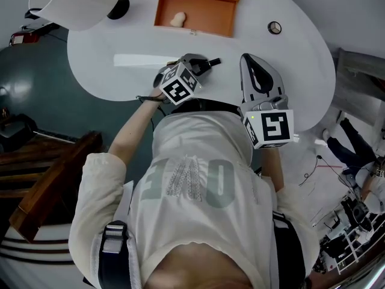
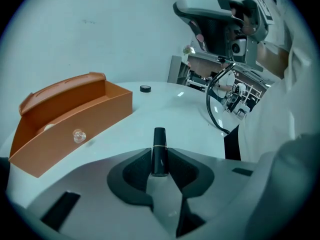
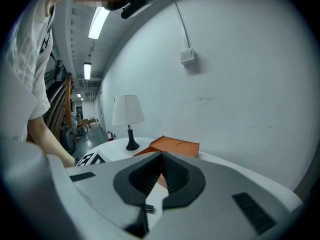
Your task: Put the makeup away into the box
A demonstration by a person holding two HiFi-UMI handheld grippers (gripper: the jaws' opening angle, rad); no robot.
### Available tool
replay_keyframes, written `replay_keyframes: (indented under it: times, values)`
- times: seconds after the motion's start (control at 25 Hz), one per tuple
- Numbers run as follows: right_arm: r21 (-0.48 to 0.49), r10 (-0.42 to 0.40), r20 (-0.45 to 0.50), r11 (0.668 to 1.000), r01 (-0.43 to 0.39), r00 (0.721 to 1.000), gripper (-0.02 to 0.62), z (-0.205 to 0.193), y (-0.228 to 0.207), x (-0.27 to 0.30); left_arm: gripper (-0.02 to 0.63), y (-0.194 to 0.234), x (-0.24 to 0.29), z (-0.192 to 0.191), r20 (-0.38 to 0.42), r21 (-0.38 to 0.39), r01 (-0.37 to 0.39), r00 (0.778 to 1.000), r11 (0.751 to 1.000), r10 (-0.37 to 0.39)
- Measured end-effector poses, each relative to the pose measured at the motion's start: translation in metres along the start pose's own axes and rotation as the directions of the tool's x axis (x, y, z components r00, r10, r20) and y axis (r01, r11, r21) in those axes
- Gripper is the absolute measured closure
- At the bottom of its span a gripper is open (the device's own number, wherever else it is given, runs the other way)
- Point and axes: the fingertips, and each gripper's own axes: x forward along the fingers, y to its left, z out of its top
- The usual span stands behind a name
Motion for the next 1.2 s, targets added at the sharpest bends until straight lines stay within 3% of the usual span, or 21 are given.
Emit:
replay_keyframes:
  times: [0.16,0.24,0.28,0.4,0.56,0.6,0.68,0.8,0.92,1.08,1.2]
  values:
    - [-0.031,0.021,0.041,0.999,-0.02,0.999,0.591,0.016,0.005,0.006,0.502,0.01,-0.017,0.024,0.085,-0.053,-0.045,0.995,0.998,0.049]
    - [-0.038,0.036,0.082,0.999,-0.033,0.996,0.591,0.032,0.006,0.011,0.502,0.021,-0.046,0.057,0.183,-0.084,-0.11,0.975,0.99,0.124]
    - [-0.034,0.046,0.11,0.999,-0.042,0.993,0.591,0.042,0.007,0.013,0.502,0.026,-0.067,0.079,0.246,-0.104,-0.148,0.954,0.983,0.17]
    - [-0.006,0.073,0.206,0.997,-0.073,0.976,0.591,0.075,0.01,0.019,0.503,0.039,-0.14,0.144,0.437,-0.159,-0.263,0.846,0.952,0.307]
    - [0.012,0.106,0.315,0.993,-0.116,0.943,0.591,0.116,0.021,0.019,0.503,0.047,-0.222,0.194,0.585,-0.179,-0.422,0.68,0.889,0.441]
    - [0.008,0.115,0.335,0.992,-0.125,0.935,0.591,0.124,0.025,0.019,0.503,0.048,-0.236,0.2,0.605,-0.18,-0.451,0.65,0.874,0.46]
    - [-0.006,0.133,0.364,0.99,-0.14,0.922,0.591,0.137,0.033,0.02,0.504,0.052,-0.255,0.206,0.623,-0.185,-0.493,0.611,0.85,0.489]
    - [-0.034,0.155,0.379,0.988,-0.154,0.912,0.591,0.146,0.044,0.022,0.505,0.054,-0.269,0.206,0.631,-0.204,-0.518,0.579,0.831,0.516]
    - [-0.054,0.168,0.377,0.986,-0.16,0.911,0.591,0.148,0.051,0.026,0.505,0.057,-0.274,0.204,0.631,-0.217,-0.529,0.565,0.82,0.532]
    - [-0.053,0.172,0.374,0.985,-0.164,0.911,0.591,0.149,0.052,0.028,0.505,0.061,-0.278,0.203,0.632,-0.223,-0.53,0.56,0.818,0.535]
    - [-0.044,0.162,0.368,0.987,-0.157,0.916,0.591,0.147,0.049,0.031,0.505,0.067,-0.269,0.201,0.609,-0.218,-0.525,0.586,0.823,0.535]
